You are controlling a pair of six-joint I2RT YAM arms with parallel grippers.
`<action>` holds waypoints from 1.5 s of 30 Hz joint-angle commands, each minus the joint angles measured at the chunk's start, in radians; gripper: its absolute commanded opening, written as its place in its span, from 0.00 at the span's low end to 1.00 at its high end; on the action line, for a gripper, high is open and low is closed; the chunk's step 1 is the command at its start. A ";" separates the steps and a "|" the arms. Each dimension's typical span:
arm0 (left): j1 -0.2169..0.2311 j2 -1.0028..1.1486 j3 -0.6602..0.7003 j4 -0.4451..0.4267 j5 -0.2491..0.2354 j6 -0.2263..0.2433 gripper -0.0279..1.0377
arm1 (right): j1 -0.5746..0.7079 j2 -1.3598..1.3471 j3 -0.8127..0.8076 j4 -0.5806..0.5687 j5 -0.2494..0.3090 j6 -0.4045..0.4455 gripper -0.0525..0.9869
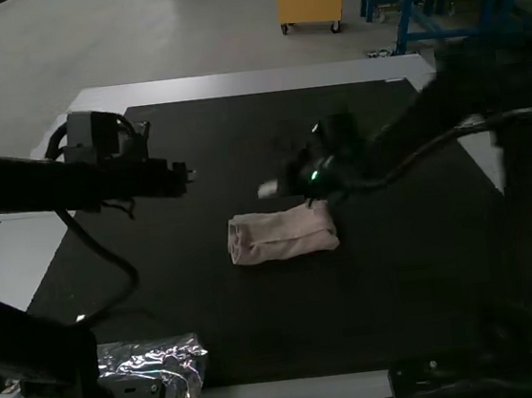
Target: Fold the towel.
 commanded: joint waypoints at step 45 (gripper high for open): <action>0.098 -1.248 -0.135 -0.225 -0.170 0.193 0.93 | -0.479 -1.736 -0.338 -0.462 0.598 -0.393 0.94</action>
